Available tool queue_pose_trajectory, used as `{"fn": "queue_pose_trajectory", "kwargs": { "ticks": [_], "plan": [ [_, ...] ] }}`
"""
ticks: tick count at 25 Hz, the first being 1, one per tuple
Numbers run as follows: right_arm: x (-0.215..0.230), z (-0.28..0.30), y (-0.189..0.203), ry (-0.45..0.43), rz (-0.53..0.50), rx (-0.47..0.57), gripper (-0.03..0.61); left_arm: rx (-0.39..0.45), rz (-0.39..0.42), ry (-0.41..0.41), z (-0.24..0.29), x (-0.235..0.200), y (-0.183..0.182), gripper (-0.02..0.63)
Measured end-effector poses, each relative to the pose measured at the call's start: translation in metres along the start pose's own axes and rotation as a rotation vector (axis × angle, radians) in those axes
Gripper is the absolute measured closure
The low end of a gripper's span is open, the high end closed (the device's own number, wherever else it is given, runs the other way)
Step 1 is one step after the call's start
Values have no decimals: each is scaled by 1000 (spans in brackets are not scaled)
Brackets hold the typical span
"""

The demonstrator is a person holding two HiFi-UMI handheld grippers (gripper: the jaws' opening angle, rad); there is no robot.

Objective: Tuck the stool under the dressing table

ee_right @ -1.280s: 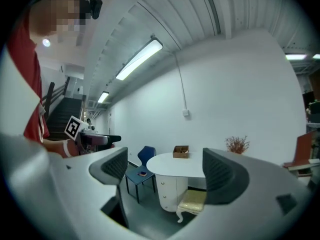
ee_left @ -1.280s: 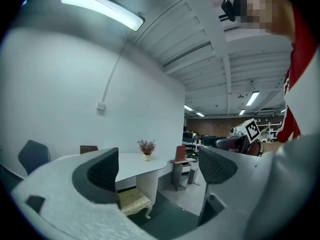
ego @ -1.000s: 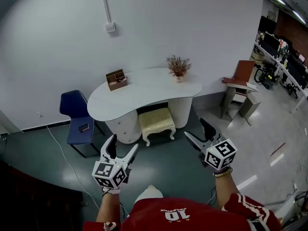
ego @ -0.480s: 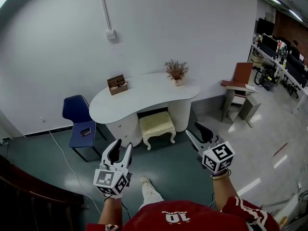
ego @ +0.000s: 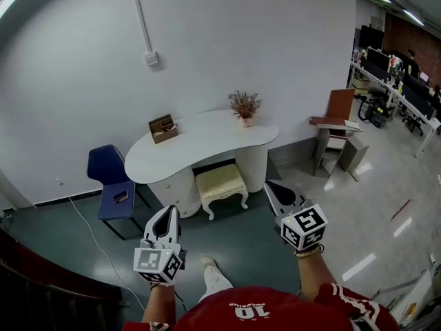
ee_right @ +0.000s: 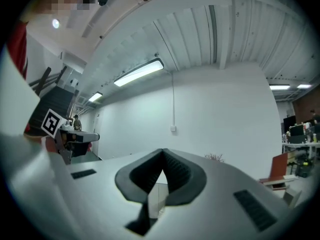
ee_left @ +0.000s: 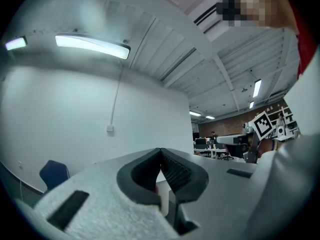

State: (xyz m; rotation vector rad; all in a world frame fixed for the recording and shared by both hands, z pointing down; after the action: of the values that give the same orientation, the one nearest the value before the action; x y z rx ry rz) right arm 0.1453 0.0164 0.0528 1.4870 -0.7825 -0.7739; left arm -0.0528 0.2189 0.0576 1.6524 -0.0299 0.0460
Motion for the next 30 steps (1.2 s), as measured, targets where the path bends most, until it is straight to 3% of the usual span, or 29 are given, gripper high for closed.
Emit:
{"fn": "queue_pose_trajectory", "kwargs": {
  "ticks": [4, 10, 30],
  "plan": [
    [1, -6, -5, 4, 21, 9, 574, 22, -37, 8, -4, -1, -4, 615],
    [-2, -12, -8, 31, 15, 24, 575, -8, 2, 2, -12, 5, -5, 615],
    [-13, -11, -5, 49, 18, 27, 575, 19, 2, -37, -28, -2, -7, 623]
  ]
}}
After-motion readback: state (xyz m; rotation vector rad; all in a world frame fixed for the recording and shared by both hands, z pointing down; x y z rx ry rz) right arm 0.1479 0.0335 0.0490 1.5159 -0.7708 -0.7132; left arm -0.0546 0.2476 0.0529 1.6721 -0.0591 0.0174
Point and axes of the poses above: the fingertips, and each gripper's own axes: z forward along the fingers, x to its right, y out of its underside, the point moved 3 cm from there along -z, backward along the fingers, and after that the axes turned 15 degrees about y, right-handed, at the moved point
